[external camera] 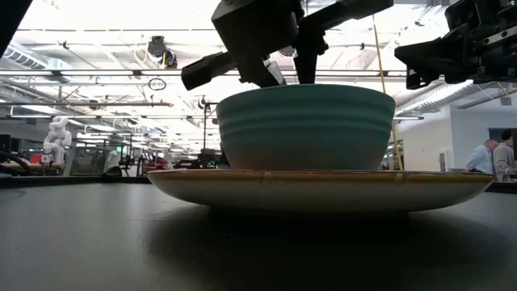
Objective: Set table place
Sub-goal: Put the green spoon into the green bowl on the orange plate
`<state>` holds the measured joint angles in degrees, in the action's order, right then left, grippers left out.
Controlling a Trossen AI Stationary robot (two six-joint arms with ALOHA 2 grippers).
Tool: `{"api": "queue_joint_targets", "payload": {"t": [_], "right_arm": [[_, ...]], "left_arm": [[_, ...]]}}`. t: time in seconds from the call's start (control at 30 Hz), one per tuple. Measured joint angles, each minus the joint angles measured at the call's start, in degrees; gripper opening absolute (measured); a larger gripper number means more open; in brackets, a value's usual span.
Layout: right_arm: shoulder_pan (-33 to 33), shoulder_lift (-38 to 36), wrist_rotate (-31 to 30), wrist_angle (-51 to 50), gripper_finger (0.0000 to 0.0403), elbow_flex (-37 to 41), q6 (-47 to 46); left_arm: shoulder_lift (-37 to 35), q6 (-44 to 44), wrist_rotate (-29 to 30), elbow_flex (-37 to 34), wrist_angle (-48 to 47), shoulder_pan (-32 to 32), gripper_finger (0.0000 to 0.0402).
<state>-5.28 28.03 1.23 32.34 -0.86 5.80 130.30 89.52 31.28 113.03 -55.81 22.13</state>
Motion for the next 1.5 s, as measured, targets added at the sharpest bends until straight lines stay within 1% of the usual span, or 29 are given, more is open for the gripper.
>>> {"api": "queue_joint_targets", "payload": {"t": [0.1, 0.27, 0.37, 0.47, 0.63, 0.8, 1.5], "right_arm": [[-0.02, 0.01, 0.01, -0.01, 0.0, 0.01, 0.0], [-0.01, 0.01, 0.01, -0.02, 0.0, 0.01, 0.0], [0.0, 0.01, 0.0, -0.02, 0.0, 0.0, 0.0], [-0.02, 0.0, 0.0, -0.01, 0.0, 0.01, -0.01], [-0.02, 0.02, 0.0, -0.02, 0.0, 0.02, -0.04], [-0.02, 0.02, 0.0, -0.01, 0.0, 0.01, -0.15], [-0.02, 0.0, 0.02, 0.0, 0.0, 0.0, -0.17]], "left_arm": [[0.01, -0.06, -0.83, 0.0, 0.17, -0.04, 0.0045], [0.0, -1.16, -2.09, 0.0, 1.14, -0.04, 0.0035], [0.01, -1.78, -2.81, 0.0, 2.16, -0.04, 0.004], [0.0, -2.19, -2.83, 0.0, 2.74, -0.05, 0.0044], [0.02, -3.32, -3.03, 0.0, 2.69, -0.52, 0.0039], [0.02, -3.4, -3.0, 0.0, 2.51, -0.79, 0.0045], [0.02, -4.13, -3.65, 0.0, 1.27, -0.86, 0.0049]]}}
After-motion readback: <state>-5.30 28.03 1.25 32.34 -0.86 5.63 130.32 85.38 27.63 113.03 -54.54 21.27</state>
